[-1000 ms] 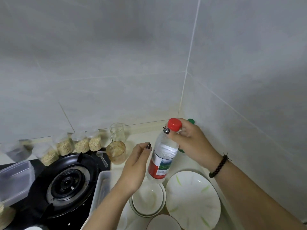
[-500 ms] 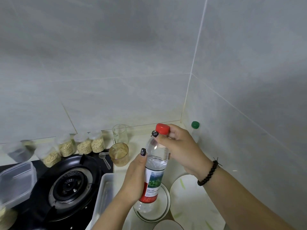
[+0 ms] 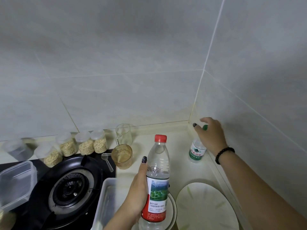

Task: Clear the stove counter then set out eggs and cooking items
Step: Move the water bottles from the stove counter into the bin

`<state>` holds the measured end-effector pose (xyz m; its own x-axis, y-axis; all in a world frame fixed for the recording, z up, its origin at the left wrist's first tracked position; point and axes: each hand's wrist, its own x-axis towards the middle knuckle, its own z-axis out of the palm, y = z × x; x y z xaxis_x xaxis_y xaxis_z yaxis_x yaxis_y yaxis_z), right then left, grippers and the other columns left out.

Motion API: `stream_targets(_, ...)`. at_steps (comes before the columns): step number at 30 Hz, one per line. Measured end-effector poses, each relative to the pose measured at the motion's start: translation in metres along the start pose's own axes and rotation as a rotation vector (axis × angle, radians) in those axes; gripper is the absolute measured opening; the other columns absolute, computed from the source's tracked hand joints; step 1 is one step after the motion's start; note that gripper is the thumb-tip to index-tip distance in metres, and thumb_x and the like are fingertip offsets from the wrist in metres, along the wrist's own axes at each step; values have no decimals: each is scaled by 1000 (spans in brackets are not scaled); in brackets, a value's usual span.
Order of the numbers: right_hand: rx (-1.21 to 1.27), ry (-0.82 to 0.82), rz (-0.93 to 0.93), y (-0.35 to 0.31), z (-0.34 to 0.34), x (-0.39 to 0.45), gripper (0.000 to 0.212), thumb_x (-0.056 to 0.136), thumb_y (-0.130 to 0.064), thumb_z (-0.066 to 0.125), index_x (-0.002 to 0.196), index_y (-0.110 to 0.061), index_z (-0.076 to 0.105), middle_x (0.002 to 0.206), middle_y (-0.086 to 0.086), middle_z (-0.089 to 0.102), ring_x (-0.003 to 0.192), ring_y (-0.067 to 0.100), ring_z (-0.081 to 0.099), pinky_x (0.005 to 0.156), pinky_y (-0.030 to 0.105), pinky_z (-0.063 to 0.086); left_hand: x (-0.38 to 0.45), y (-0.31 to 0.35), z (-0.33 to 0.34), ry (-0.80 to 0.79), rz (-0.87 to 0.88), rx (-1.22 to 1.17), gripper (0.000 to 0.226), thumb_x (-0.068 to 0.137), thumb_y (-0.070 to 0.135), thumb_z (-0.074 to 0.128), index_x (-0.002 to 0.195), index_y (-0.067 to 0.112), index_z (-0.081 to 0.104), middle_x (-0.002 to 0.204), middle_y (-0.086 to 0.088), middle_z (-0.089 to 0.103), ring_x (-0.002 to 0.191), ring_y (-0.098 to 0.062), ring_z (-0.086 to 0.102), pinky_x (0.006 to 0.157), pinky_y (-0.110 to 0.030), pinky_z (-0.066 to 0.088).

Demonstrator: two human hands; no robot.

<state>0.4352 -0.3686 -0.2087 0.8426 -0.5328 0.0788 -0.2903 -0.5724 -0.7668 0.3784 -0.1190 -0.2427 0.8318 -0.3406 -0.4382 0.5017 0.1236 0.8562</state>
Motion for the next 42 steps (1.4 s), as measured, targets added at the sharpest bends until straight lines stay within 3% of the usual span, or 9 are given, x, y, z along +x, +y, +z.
stream_targets(4,-109,66,6,40,11,19,48,86,-16,68,131,-8,53,131,15,50,124,29,44,107,35,34,6,3,-4,29,-24,-24,78,97,56,23,62,10,76,78,-25,71,65,-30,68,70,-35,54)
stream_targets(8,38,55,35,67,23,16,56,85,-16,70,136,-18,47,137,4,52,124,24,49,107,39,39,12,3,-9,38,-45,-29,74,97,55,24,69,5,72,77,-24,68,62,-30,65,65,-33,54)
stream_targets(18,219,108,20,66,23,1,17,89,-22,68,102,-14,60,96,0,63,99,28,61,85,32,46,2,5,-14,49,-38,-64,73,96,58,25,81,2,70,79,-23,68,65,-30,66,68,-35,55)
stream_targets(24,390,-27,-78,26,3,-14,8,87,-25,69,94,-22,65,89,-4,68,86,18,63,76,27,47,-15,8,-7,104,0,-142,73,97,56,27,74,4,73,79,-24,69,66,-30,68,83,-44,53)
stream_targets(26,432,-42,-134,7,-5,-19,8,88,-25,68,94,-20,66,89,-3,70,83,15,64,76,28,49,-20,7,-2,137,3,-195,74,96,59,29,71,6,74,79,-24,69,68,-31,69,80,-43,53)
stream_targets(33,672,-222,-206,-54,-21,-38,2,87,-24,69,89,-25,68,99,5,72,77,9,63,74,31,51,-40,0,9,242,2,-459,70,85,69,42,97,5,68,86,-23,68,87,-35,61,82,-45,50)
stream_targets(36,667,-362,-238,-70,-18,-47,5,90,-26,66,94,-23,66,106,9,70,72,3,64,72,29,52,-47,-12,7,285,7,-529,75,84,71,39,106,4,64,89,-22,65,81,-34,61,79,-44,50)
stream_targets(39,666,-541,-224,-79,-5,-57,9,89,-21,66,97,-17,65,110,17,68,70,3,65,77,34,53,-57,-20,3,333,37,-608,69,81,74,45,94,9,64,81,-19,63,71,-32,61,74,-43,51)
stream_targets(42,682,-655,-225,-80,11,-68,8,90,-18,65,98,-18,65,110,18,67,71,3,65,73,27,52,-68,-31,-5,392,78,-682,65,78,74,52,96,12,63,82,-17,60,70,-31,60,72,-44,52)
